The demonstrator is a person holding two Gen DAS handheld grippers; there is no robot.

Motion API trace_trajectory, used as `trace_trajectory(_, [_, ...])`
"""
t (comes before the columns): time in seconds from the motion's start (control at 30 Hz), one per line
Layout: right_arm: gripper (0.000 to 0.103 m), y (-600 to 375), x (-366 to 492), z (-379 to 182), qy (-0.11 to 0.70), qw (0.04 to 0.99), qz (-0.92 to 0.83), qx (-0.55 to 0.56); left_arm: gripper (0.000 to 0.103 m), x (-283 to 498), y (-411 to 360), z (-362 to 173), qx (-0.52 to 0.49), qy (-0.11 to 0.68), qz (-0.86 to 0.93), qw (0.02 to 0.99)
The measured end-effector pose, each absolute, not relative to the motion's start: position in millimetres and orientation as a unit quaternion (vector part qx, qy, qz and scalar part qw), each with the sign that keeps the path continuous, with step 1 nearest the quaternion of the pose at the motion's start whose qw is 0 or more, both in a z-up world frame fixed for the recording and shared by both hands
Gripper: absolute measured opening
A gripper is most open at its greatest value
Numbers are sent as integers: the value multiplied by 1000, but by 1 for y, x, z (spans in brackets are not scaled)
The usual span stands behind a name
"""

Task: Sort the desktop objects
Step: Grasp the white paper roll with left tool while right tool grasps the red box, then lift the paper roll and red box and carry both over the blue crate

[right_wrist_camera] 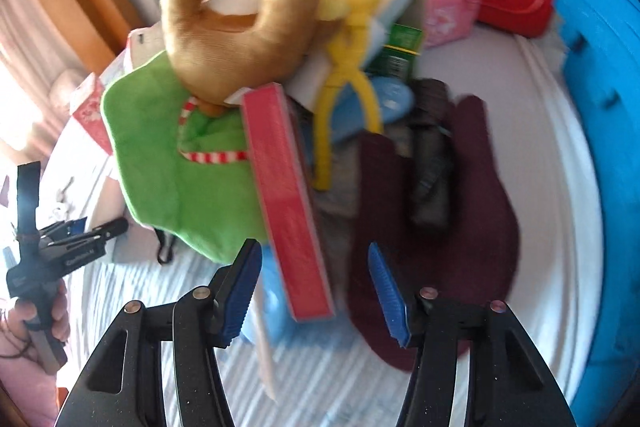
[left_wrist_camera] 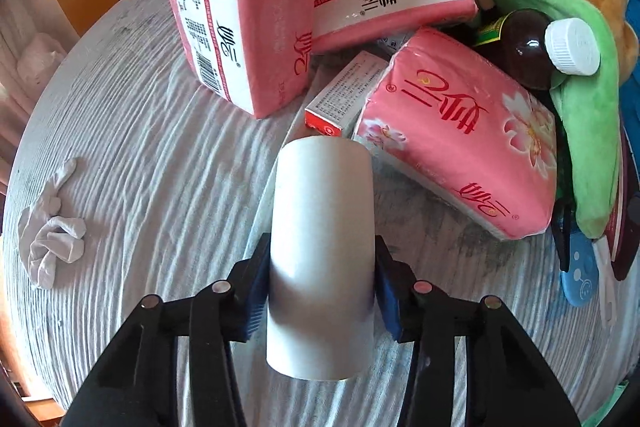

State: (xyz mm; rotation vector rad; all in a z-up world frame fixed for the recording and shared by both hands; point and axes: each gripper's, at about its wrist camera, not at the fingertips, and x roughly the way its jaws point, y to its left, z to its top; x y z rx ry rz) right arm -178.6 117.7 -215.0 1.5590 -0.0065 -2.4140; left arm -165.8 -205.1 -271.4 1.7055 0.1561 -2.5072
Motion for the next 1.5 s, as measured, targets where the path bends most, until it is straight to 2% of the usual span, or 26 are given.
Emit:
trace_trajectory(0.13, [55,100,-195,-228,14,140,-823,551,46,-157,-203,-269,555,42,-829,53])
trace_trajectory(0.17, [52,97,-198,-230,16,141,-820,554,46,-154,-201,-268,553,39,-831,53])
trace_trajectory(0.2, [38,94,-199,-233,19,143,-819,556,46,-151,-199,-266,552,36,-831,54])
trace_trajectory(0.37, [29,94,-195,-231,11,132,-824,552,46,-131,-188,-248,534,30,-843,51])
trace_trajectory(0.6, [25,116,-155,-205,-14,118,-843,524,46,-102,-157,-205,484,19,-874,39])
trace_trajectory(0.9, [24,139,-105,-148,-11,109,-885,452,45,-84,-140,-145,414,-2,-910,-15])
trace_trajectory(1.27, [24,187,-25,-40,-22,62,-954,292,45,-59,-51,-62,302,-20,-950,-83])
trace_trajectory(1.5, [25,249,18,21,-24,-2,-982,186,45,-59,40,-5,235,-22,-960,-151])
